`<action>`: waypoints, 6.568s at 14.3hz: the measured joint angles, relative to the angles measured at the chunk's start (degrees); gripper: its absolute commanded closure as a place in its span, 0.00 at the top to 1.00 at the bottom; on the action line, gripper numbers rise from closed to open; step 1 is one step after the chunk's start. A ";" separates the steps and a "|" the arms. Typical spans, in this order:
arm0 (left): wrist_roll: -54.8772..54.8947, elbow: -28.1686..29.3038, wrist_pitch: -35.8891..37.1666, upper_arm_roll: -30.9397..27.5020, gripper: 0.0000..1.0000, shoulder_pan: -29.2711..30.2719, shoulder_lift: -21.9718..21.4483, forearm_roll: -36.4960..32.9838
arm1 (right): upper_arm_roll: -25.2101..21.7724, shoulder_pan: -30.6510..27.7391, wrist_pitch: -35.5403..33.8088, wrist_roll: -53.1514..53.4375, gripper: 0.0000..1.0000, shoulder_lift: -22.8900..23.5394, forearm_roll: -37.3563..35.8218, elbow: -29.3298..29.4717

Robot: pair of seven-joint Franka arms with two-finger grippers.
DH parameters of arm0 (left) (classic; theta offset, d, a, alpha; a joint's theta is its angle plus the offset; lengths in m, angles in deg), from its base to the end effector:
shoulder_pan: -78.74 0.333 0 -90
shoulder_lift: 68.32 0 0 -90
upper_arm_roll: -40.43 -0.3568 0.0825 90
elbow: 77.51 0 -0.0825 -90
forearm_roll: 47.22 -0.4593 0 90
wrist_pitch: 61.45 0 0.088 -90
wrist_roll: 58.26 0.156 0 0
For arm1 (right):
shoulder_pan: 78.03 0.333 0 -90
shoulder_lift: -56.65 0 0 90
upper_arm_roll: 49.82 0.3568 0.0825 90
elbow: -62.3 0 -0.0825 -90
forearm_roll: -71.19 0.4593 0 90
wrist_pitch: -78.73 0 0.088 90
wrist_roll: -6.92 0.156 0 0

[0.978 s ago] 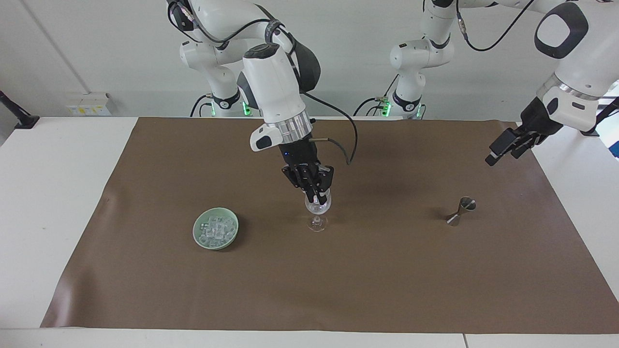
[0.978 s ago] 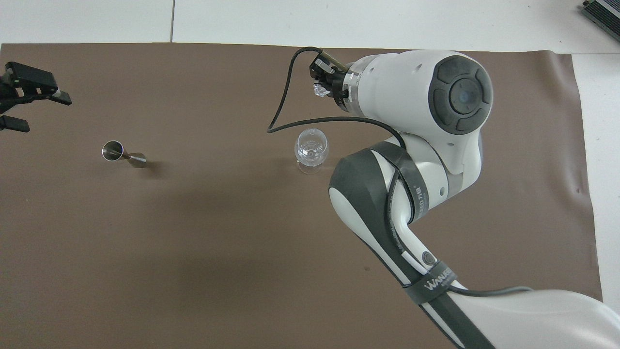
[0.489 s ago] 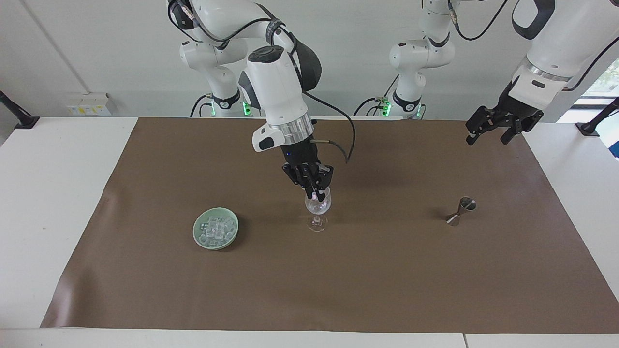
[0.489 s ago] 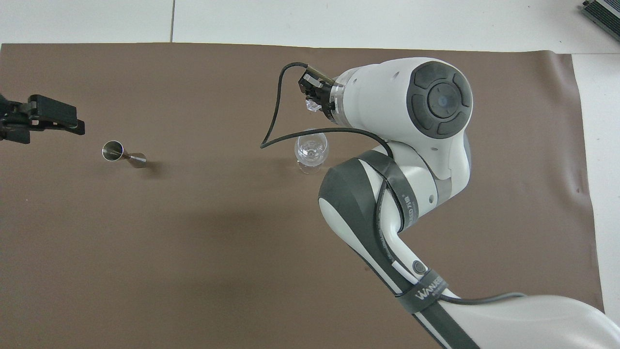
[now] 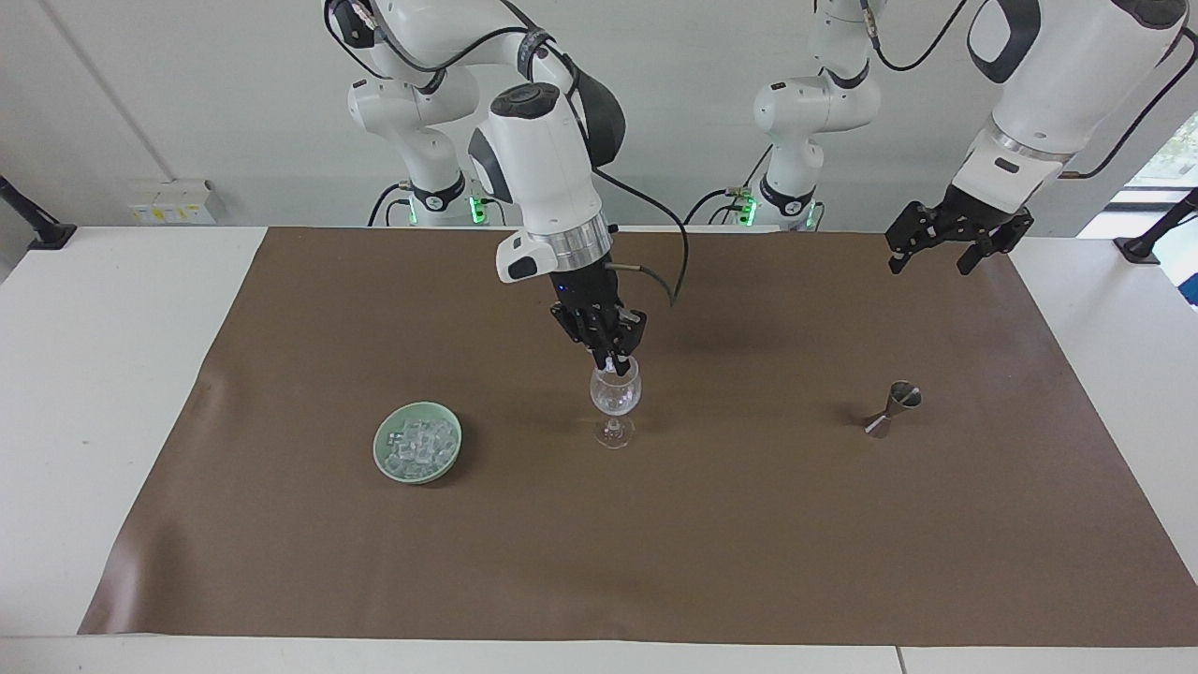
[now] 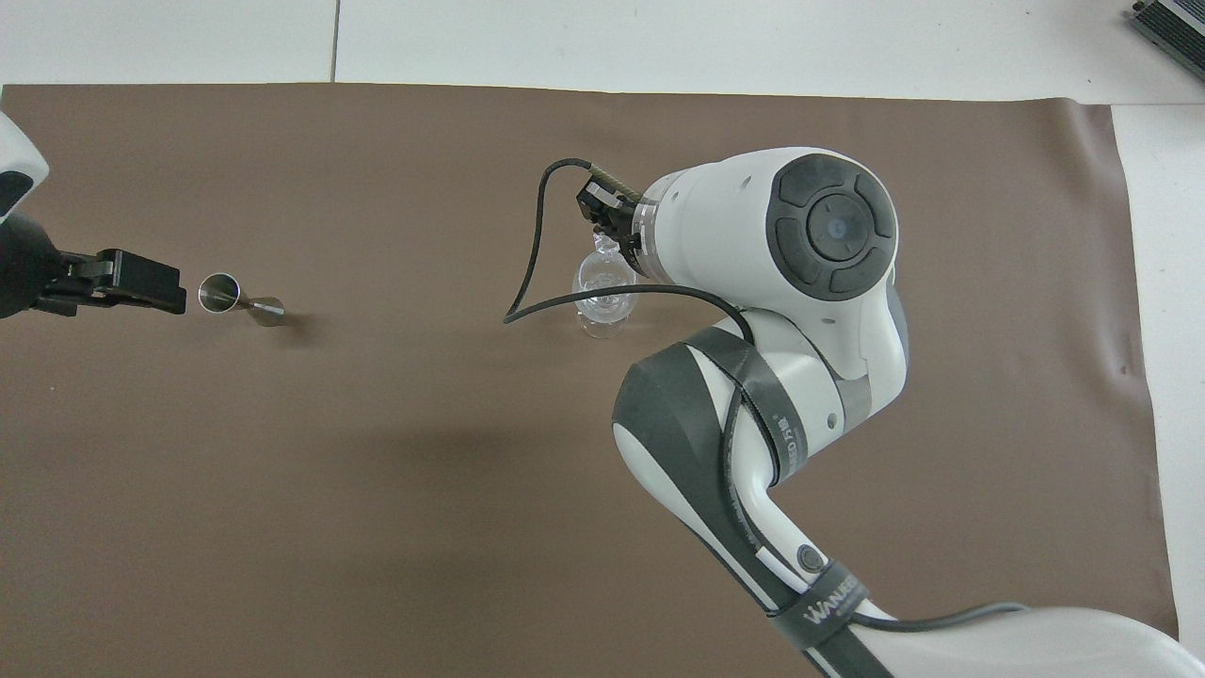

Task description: Pour wine and add ice with both arms

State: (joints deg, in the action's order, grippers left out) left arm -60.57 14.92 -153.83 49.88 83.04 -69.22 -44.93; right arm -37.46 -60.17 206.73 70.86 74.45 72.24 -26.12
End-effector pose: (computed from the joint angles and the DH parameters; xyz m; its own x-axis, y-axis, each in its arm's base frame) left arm 0.6254 -0.0632 0.6066 0.9988 -0.0479 0.0131 -0.0484 -0.9981 0.0379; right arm 0.6913 0.3829 0.4913 0.8003 -0.5928 0.0905 -0.5244 -0.7650 -0.3739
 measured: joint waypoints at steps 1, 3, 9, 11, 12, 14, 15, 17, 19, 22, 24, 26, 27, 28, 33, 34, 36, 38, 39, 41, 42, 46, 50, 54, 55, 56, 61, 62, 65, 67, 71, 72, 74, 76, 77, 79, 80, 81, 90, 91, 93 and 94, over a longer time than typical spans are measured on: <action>0.11 0.53 -0.66 0.00 1.00 0.00 -0.18 0.00 | 0.00 0.00 0.00 0.00 0.00 -0.26 0.00 -0.61; 0.22 0.49 -0.68 -0.03 1.00 0.00 -0.44 -0.04 | 0.00 0.00 -0.02 0.00 0.00 -0.78 0.00 -1.80; 2.35 0.20 0.60 -0.27 1.00 0.00 -1.88 -1.31 | 0.00 0.00 -0.02 0.00 0.00 -1.59 0.00 -3.79; 2.44 0.20 0.68 -0.45 1.00 0.01 -1.94 -1.32 | 0.00 -0.01 -0.01 0.00 0.00 -1.59 0.00 -4.08; 2.44 0.18 0.68 -0.64 1.00 0.02 -2.02 -1.32 | 0.00 -0.02 -0.01 0.00 0.00 -1.59 0.00 -4.15; 2.47 0.14 0.67 -0.85 1.00 0.03 -2.27 -1.32 | 0.00 -0.02 0.00 0.00 0.00 -1.59 0.00 -4.39; 2.47 0.13 0.67 -0.88 1.00 0.03 -2.39 -1.32 | -0.01 -0.03 0.02 0.00 0.00 -1.54 0.00 -4.61; 2.47 0.09 0.68 -1.10 1.00 0.04 -3.04 -1.32 | -0.01 -0.03 0.07 0.00 0.00 -1.43 0.00 -4.76; 2.47 0.09 0.72 -1.26 1.00 0.04 -3.87 -1.32 | -0.01 -0.03 0.40 0.00 0.00 -1.43 0.00 -4.76; 2.47 0.09 0.81 -1.30 1.00 0.06 -4.29 -1.32 | -0.01 -0.03 1.38 0.00 0.00 -1.41 0.00 -4.76; 2.47 0.10 0.83 -1.30 1.00 0.06 -4.29 -1.32 | -0.01 -0.03 1.61 0.01 0.00 -1.39 0.00 -4.76; 2.47 0.10 0.84 -1.31 1.00 0.06 -4.29 -1.32 | -0.01 -0.03 2.70 0.01 0.00 -1.34 0.02 -4.76; 2.47 0.10 0.85 -1.32 1.00 0.06 -4.29 -1.32 | -0.01 -0.03 2.91 0.01 0.00 -1.32 0.02 -4.76; 2.47 0.10 0.85 -1.34 1.00 0.07 -4.29 -1.32 | -0.01 -0.03 2.97 0.01 0.00 -1.31 0.02 -4.76; 2.47 0.10 0.88 -1.35 1.00 0.10 -4.29 -1.32 | 0.10 0.89 3.04 0.38 0.00 -0.98 0.05 -4.75; 2.47 0.10 0.88 -1.35 1.00 0.11 -4.29 -1.32 | 0.10 1.21 3.04 0.77 0.00 -0.87 0.05 -4.74; 2.47 0.10 0.88 -1.35 1.00 0.11 -4.29 -1.32 | 0.10 1.40 3.04 0.87 0.00 -0.73 0.05 -4.74; 2.47 0.10 0.89 -1.35 1.00 0.12 -4.29 -1.32 | 0.07 1.36 2.97 0.87 0.00 -0.65 0.05 -4.74; 2.47 0.10 0.89 -1.35 1.00 0.13 -4.29 -1.32 | 0.04 1.30 2.88 0.87 0.00 -0.60 0.05 -4.75; 2.47 0.10 0.89 -1.35 1.00 0.14 -4.29 -1.32 | -0.14 1.15 2.76 0.87 0.00 -0.48 0.02 -4.75; 2.47 0.10 0.89 -1.35 1.00 0.15 -4.29 -1.32 | -0.20 1.03 2.75 0.87 0.00 -0.45 0.02 -4.75; 2.47 0.10 0.90 -1.35 1.00 0.17 -4.29 -1.32 | -0.22 0.63 2.75 0.86 0.10 -0.38 0.01 -4.75; 2.47 0.10 0.90 -1.35 1.00 0.17 -4.29 -1.32 | -0.20 0.63 2.74 0.86 0.28 -0.37 0.01 -4.75; 2.47 0.10 0.91 -1.35 1.00 0.18 -4.29 -1.32 | -0.20 0.63 2.71 0.86 0.47 -0.37 0.02 -4.75; 2.47 0.10 0.91 -1.34 1.00 0.18 -4.29 -1.32 | -0.20 0.63 2.71 0.86 0.47 -0.37 0.01 -4.75; 2.47 0.10 0.91 -1.35 1.00 0.18 -4.29 -1.32 | -0.20 0.63 2.71 0.86 0.47 -0.37 0.01 -4.75; 2.47 0.10 0.91 -1.34 1.00 0.19 -4.29 -1.32 | -0.20 0.63 2.68 0.86 0.47 -0.37 0.01 -4.75; 2.47 0.10 0.91 -1.34 1.00 0.19 -4.29 -1.32 | -0.20 0.63 2.31 0.86 0.47 -0.38 0.00 -4.65; 2.47 0.10 0.91 -1.34 1.00 0.19 -4.29 -1.32 | -0.39 -0.36 -4.70 -1.69 0.47 -1.34 -0.29 -2.35; 2.47 0.10 0.91 -1.34 1.00 0.19 -4.29 -1.32 | -0.50 -3.52 -11.72 -9.74 0.50 -3.46 -0.31 -0.75; 2.47 0.10 0.92 -1.34 1.00 0.19 -4.29 -1.32 | -0.76 -14.45 -25.85 -33.48 0.77 -10.82 -0.18 0.05; 2.47 0.10 0.92 -1.34 1.00 0.19 -4.29 -1.32 | -0.83 -17.03 -28.47 -38.82 0.83 -12.56 -0.17 0.04; 2.47 0.10 0.92 -1.34 1.00 0.20 -4.29 -1.32 | -0.92 -21.78 -33.19 -47.28 0.95 -15.30 -0.15 -0.01; 2.47 0.10 0.92 -1.34 1.00 0.20 -4.29 -1.32 | -0.95 -25.25 -37.38 -53.48 1.00 -16.64 -0.15 -0.22; 2.47 0.10 0.92 -1.34 1.00 0.20 -4.29 -1.32 | -0.94 -26.39 -38.42 -55.60 1.00 -16.80 -0.15 -0.36; 2.47 0.10 0.92 -1.34 1.00 0.20 -4.29 -1.32 | -0.92 -27.99 -38.66 -58.04 1.00 -16.81 -0.18 -0.99; 2.47 0.10 0.92 -1.34 1.00 0.20 -4.29 -1.32 | -0.89 -28.78 -38.66 -59.47 1.00 -16.81 -0.20 -1.35; 2.47 0.10 0.92 -1.34 1.00 0.20 -4.29 -1.32 | -0.88 -29.61 -38.66 -60.87 1.00 -16.81 -0.20 -1.54; 2.47 0.10 0.92 -1.34 1.00 0.20 -4.29 -1.32 | -0.87 -31.91 -40.21 -62.98 1.00 -16.83 -0.20 -1.60; 2.47 0.10 0.92 -1.34 1.00 0.20 -4.29 -1.32 | -0.87 -31.91 -41.29 -63.11 1.00 -16.89 -0.20 -1.58; 2.47 0.10 0.92 -1.34 1.00 0.20 -4.29 -1.32 | -0.88 -31.91 -42.91 -63.63 1.00 -17.27 -0.20 -1.50; 2.47 0.10 0.92 -1.34 1.00 0.20 -4.29 -1.32 | -0.90 -31.96 -43.72 -63.81 1.00 -17.68 -0.20 -1.46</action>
State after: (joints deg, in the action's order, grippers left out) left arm -58.10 15.03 -152.91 48.53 83.24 -73.51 -46.24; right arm -38.36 -92.13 163.02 7.06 56.76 72.04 -27.57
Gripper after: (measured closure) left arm 0.000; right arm 0.000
